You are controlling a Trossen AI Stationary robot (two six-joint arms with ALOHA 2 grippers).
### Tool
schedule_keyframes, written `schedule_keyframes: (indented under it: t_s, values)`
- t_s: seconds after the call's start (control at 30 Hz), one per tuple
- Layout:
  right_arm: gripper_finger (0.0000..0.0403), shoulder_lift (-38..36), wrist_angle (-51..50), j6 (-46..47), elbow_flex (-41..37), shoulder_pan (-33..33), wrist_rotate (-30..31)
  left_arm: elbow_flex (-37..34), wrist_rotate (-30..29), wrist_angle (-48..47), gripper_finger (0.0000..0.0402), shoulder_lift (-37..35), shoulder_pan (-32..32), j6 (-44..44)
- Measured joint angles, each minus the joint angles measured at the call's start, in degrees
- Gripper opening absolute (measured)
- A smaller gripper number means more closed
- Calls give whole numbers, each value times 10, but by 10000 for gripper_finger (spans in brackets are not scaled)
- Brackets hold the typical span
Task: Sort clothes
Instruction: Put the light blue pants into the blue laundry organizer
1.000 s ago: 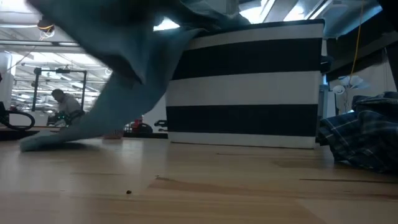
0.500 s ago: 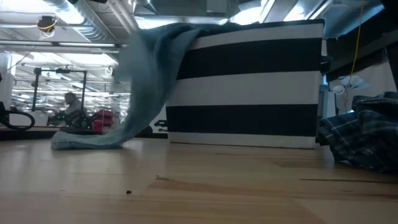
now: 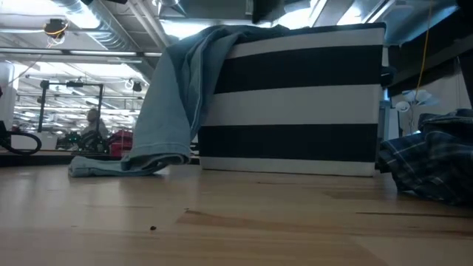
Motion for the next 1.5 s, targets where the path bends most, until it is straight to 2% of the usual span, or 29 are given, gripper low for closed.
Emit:
schedule_keyframes:
  t_s: [0.2, 0.4, 0.53, 0.73, 0.83, 0.93, 1.27, 1.5]
  values:
    - [271, 5, 55, -112, 0, 62, -13, 0, 0, 0, 158, 0, 0, 0]
    - [271, 46, 78, -194, 0, 89, -69, 0, 0, 2, 158, 0, 0, -4]
    - [271, 93, 120, -303, 0, 89, -115, 0, 0, 4, 158, 0, 0, -4]
    - [271, 172, 221, -518, -1, 82, -82, 0, 0, 4, 158, 0, 0, -2]
    - [271, 201, 226, -582, -1, 74, -44, 0, 0, 3, 158, 0, 0, -1]
    - [271, 216, 211, -588, -1, 67, -20, 0, 0, 0, 158, 0, 0, 2]
    - [271, 221, 188, -569, 0, 60, -31, 0, 0, 0, 158, 0, 0, 1]
    - [271, 221, 127, -530, 0, 75, -84, 0, 0, 0, 158, 0, 0, -1]
